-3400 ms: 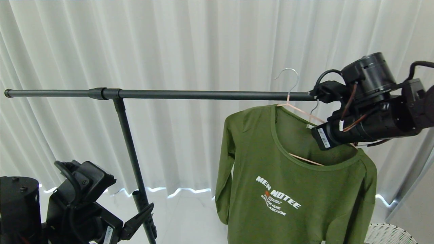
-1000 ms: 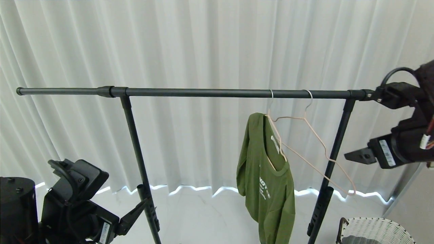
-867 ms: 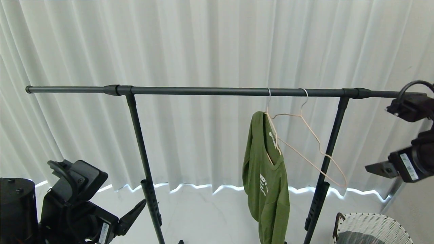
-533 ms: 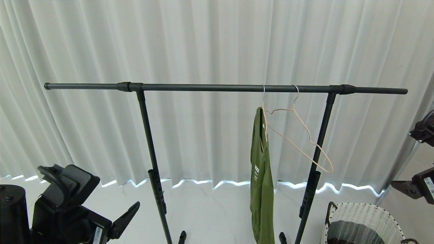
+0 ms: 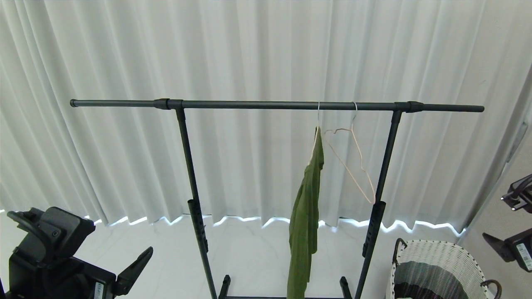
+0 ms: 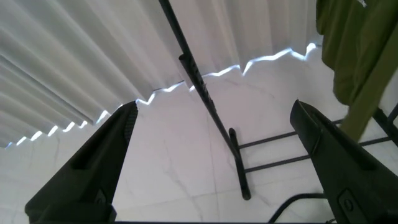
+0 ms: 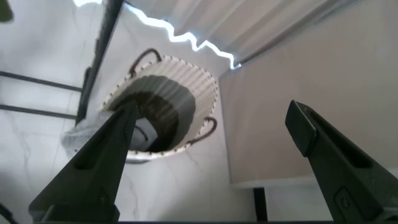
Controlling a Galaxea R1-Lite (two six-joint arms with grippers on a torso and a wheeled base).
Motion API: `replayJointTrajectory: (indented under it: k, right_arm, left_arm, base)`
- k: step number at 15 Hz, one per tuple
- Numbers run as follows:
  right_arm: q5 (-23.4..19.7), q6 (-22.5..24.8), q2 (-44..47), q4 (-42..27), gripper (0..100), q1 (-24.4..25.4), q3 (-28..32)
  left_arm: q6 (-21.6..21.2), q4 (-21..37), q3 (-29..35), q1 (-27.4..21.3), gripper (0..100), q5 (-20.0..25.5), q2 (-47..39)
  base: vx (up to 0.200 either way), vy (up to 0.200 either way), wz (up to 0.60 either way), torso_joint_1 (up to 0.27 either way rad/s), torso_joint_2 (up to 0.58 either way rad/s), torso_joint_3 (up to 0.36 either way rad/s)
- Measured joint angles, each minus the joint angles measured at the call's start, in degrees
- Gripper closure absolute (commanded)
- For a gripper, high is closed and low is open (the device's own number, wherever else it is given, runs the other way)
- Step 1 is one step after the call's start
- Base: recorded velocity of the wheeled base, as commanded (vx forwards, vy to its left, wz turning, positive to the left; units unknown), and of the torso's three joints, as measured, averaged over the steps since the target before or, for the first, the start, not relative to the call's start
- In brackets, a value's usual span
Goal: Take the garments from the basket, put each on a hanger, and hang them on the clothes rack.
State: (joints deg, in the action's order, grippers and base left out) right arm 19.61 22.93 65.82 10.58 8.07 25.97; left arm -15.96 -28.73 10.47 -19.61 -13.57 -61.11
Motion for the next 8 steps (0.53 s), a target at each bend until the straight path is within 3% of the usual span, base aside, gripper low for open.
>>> replayJointTrajectory:
  k: [4,8]
  right_arm:
    - [-0.07,0.27,-2.28,0.57,0,-0.22,-4.39]
    - [-0.02,0.27,-2.8,0.66,0,-0.27,-4.96]
  left_arm:
    - [-0.02,0.0,-1.35,0.02,0,0.2,0.21]
    - [0.04,0.02,-3.73,0.02,0,0.22,0.39]
  base:
    - [0.0,0.0,0.0,0.0,0.0,0.0]
    - [0.0,0.0,0.0,-0.161,0.38,0.209]
